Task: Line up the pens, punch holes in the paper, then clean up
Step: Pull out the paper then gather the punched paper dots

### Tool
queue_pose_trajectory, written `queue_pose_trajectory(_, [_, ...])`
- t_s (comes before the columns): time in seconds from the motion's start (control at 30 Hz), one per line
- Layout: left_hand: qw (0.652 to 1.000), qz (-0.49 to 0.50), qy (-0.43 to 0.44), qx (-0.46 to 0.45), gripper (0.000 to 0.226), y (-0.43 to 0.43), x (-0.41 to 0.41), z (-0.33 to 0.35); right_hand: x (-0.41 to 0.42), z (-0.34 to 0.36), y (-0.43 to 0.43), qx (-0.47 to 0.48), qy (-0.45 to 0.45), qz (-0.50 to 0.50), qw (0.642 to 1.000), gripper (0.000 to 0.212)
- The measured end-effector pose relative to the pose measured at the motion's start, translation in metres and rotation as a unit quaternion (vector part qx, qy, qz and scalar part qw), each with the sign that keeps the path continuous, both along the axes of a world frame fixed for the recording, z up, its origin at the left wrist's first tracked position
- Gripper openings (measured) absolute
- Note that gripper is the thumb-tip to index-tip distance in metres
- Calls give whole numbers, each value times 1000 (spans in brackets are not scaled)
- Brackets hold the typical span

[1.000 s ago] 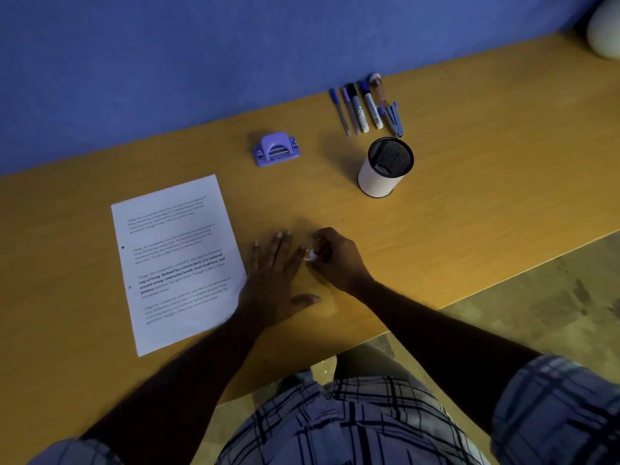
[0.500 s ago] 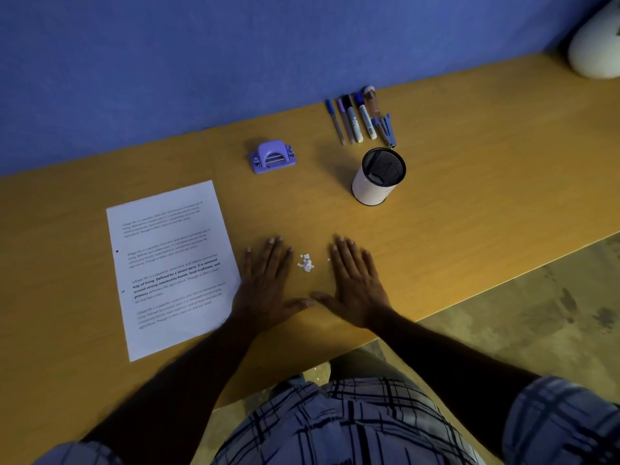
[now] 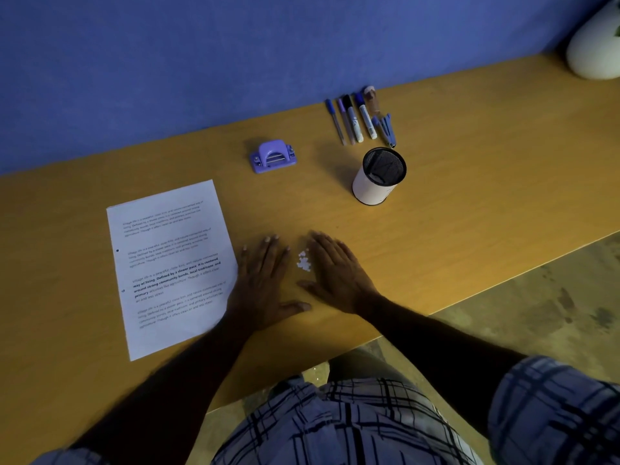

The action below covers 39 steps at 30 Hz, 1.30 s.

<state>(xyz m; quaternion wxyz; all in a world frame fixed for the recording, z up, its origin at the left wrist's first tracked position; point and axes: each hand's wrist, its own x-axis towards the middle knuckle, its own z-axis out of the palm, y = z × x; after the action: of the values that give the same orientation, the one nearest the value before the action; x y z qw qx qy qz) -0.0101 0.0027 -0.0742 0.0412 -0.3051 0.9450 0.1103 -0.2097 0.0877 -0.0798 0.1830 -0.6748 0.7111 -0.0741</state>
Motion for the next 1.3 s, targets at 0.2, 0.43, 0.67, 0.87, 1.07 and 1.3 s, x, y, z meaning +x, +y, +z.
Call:
queue_pose_trajectory(0.2, [1000, 15, 4, 11, 116, 1, -4, 5, 5, 5, -14, -29, 18, 139, 990, 57])
queue_pose_trajectory(0.43, [1000, 23, 4, 14, 115, -5, -4, 8, 3, 7, -1, -5, 34, 177, 984, 56])
queue_pose_trajectory(0.67, [999, 31, 9, 24, 116, -7, -2, 7, -4, 8, 5, -45, 51, 199, 978, 49])
queue_pose_trajectory(0.87, [999, 30, 12, 21, 112, -6, 2, 7, -5, 14, -11, -137, 68, 227, 962, 30])
queue_pose_trajectory(1.07, [999, 29, 18, 22, 111, -9, 3, 8, -2, 21, -23, -121, 81, 233, 961, 28])
queue_pose_trajectory(1.3, [999, 34, 7, 21, 112, -13, 2, 11, 0, 24, -36, -62, -4, 97, 993, 24])
